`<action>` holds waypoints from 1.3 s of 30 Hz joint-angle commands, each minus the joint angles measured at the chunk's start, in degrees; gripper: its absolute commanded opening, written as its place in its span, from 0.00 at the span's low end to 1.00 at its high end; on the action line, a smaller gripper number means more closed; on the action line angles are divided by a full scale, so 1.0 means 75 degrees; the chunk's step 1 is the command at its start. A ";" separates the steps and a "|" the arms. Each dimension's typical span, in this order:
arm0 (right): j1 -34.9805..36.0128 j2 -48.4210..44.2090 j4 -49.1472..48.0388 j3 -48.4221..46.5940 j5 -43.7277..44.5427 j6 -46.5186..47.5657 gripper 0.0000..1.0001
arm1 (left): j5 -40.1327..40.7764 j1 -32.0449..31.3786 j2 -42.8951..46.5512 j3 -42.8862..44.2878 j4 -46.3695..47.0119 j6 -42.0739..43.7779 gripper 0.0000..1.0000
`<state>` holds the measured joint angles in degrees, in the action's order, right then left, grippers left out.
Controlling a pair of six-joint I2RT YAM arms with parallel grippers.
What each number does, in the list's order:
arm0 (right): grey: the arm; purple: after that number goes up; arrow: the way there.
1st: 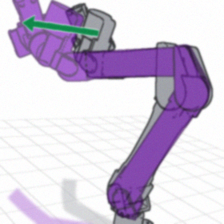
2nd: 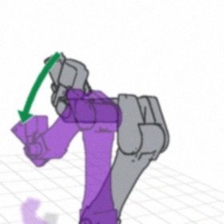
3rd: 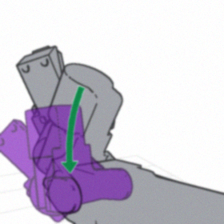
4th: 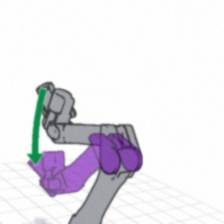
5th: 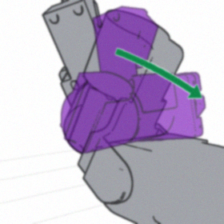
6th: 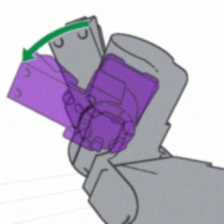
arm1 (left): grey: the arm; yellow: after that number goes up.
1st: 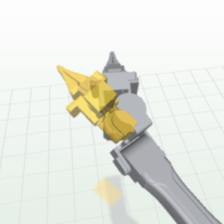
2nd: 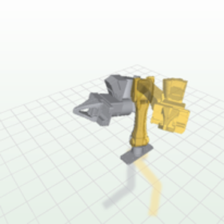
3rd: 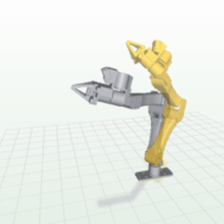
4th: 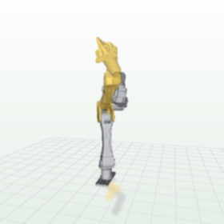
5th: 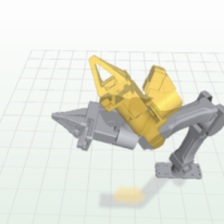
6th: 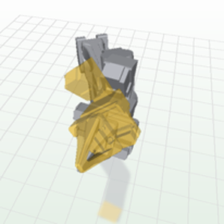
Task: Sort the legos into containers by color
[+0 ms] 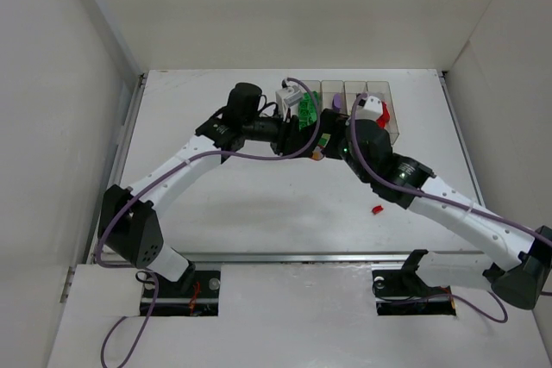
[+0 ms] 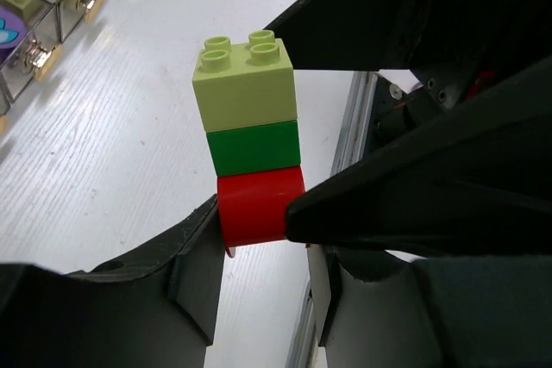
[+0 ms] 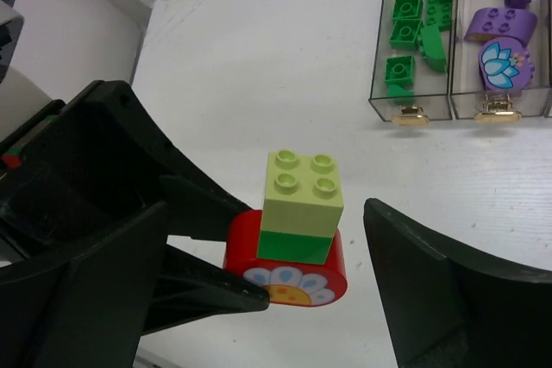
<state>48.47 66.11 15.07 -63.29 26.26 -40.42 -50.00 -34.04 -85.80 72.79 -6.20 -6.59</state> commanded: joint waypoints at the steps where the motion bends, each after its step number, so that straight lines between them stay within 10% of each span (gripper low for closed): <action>1: 0.0088 -0.0154 0.0030 -0.0363 -0.0244 0.0491 1.00 | 0.0104 0.0039 0.0143 0.0174 -0.0029 0.0199 0.00; 7: -0.0449 -0.0412 0.0966 -0.0515 -0.0277 0.0690 0.96 | 0.0431 0.0109 0.0295 0.0173 -0.0683 0.1239 0.00; 22: -0.2267 0.1064 0.0815 -0.0948 -0.6709 0.1991 0.82 | 0.1405 0.0039 0.0447 0.0407 -0.1928 0.4277 0.00; 39: -0.2572 0.1463 -0.0134 -0.0609 -0.6666 0.1523 0.67 | 0.1405 0.0039 0.0600 0.0044 -0.1928 0.4347 0.00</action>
<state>29.23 76.82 18.26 -67.53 -22.57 -28.34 -38.70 -33.67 -83.94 72.99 -20.88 25.08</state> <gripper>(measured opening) 0.679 0.344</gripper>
